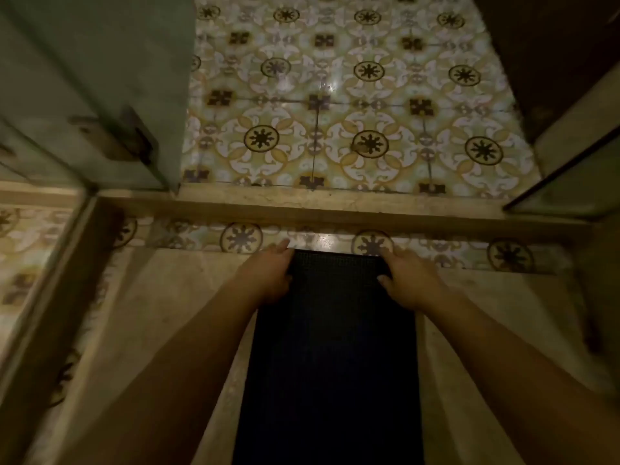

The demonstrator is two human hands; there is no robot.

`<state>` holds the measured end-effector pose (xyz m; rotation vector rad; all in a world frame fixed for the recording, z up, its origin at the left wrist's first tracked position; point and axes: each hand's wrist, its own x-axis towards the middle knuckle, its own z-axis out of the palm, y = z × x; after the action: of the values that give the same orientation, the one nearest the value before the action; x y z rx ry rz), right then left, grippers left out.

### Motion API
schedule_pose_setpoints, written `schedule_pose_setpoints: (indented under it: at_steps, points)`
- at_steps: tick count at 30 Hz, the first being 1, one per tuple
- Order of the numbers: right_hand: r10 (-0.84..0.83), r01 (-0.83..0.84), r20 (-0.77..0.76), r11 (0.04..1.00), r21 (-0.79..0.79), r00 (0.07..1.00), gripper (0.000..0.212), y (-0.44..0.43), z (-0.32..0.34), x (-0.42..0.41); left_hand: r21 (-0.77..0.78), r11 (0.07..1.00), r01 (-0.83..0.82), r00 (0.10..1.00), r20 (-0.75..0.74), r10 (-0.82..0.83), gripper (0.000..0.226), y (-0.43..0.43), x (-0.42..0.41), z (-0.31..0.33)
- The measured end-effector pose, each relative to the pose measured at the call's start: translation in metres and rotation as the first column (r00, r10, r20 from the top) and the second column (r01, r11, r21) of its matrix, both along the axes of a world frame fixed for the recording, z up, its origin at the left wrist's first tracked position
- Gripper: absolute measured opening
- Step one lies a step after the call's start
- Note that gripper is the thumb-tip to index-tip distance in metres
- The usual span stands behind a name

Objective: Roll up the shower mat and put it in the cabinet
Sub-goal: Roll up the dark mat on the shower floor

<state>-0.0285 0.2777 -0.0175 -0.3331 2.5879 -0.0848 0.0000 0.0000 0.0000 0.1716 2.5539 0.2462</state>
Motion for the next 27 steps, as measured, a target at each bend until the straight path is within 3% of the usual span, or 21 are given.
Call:
schedule_pose_setpoints:
  at_steps: [5, 8, 10, 15, 18, 22, 27]
  points:
    - [0.037, -0.036, -0.076, 0.999, 0.016, 0.996, 0.059, -0.001, -0.025, 0.0, -0.073, 0.993, 0.095, 0.994, -0.039, -0.098, 0.062, 0.002, -0.017, -0.029]
    - [0.088, -0.091, -0.219, 0.996, -0.004, 0.972, 0.04, 0.006, -0.011, 0.002, -0.098, 0.987, 0.129, 0.961, -0.231, -0.148, 0.035, -0.001, -0.009, -0.016]
    - [0.087, -0.116, -0.246, 0.988, -0.104, 0.965, 0.024, 0.01, -0.002, -0.004, -0.129, 0.976, 0.175, 0.928, -0.31, -0.207, 0.024, -0.006, -0.011, -0.01]
    - [0.123, -0.131, -0.045, 0.958, -0.256, 0.991, 0.012, 0.027, 0.014, -0.015, 0.067, 0.98, 0.188, 0.971, -0.16, -0.176, 0.023, -0.016, -0.011, -0.008]
    - [0.093, -0.073, 0.054, 0.954, -0.291, 0.994, 0.012, 0.034, 0.013, -0.015, 0.078, 0.99, 0.118, 0.99, -0.091, -0.111, 0.023, -0.015, -0.015, -0.009]
    - [0.098, -0.095, 0.004, 0.975, -0.2, 0.995, 0.04, 0.023, 0.002, -0.003, 0.039, 0.991, 0.128, 0.991, -0.047, -0.126, 0.024, -0.007, -0.023, -0.008]
    - [0.083, -0.089, -0.041, 0.981, -0.172, 0.996, 0.032, 0.016, -0.007, 0.004, 0.061, 0.985, 0.159, 0.987, -0.043, -0.156, 0.023, -0.011, -0.021, -0.012]
